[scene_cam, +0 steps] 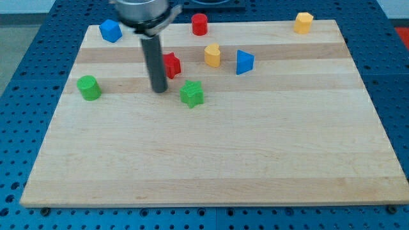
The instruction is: Place the green star to the bottom of the yellow hexagon
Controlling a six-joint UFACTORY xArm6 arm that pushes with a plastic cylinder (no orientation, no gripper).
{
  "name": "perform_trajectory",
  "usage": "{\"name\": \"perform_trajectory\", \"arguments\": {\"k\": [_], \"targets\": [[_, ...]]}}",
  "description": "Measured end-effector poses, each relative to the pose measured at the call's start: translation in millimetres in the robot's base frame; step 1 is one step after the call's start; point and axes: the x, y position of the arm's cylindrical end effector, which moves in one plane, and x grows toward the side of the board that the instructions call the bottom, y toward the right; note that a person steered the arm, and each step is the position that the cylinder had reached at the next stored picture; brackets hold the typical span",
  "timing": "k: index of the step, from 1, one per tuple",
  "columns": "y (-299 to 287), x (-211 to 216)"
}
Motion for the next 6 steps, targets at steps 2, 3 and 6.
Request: {"name": "perform_trajectory", "arguments": {"k": [2,3,6], "targets": [[92,11],[154,-1],[140,44]]}}
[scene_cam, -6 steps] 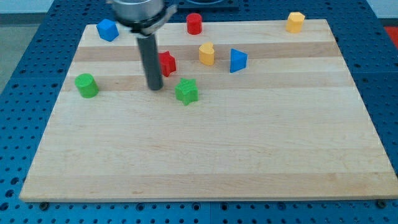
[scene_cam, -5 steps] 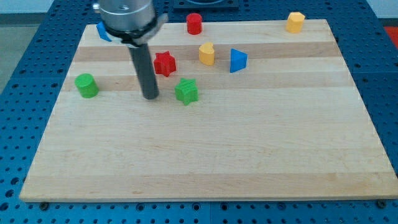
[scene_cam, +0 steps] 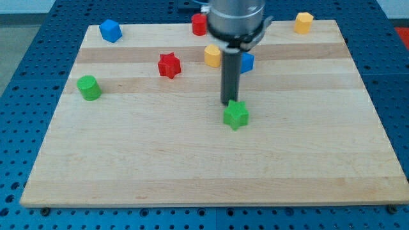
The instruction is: Place the green star to the bottom of the yellow hexagon
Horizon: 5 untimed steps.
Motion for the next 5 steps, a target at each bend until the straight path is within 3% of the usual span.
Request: {"name": "perform_trajectory", "arguments": {"k": [3,5], "targets": [[-67,94],[-3,53]]}}
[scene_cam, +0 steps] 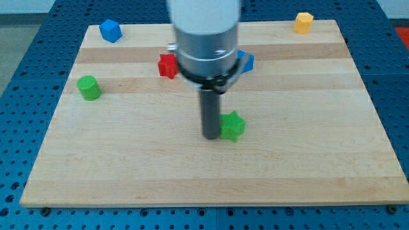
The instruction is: Place the green star to the bottom of the yellow hexagon
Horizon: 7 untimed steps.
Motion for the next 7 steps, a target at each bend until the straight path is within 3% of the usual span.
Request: {"name": "perform_trajectory", "arguments": {"k": [2,4,7], "targets": [[72,-6],[102,17],[104,-89]]}}
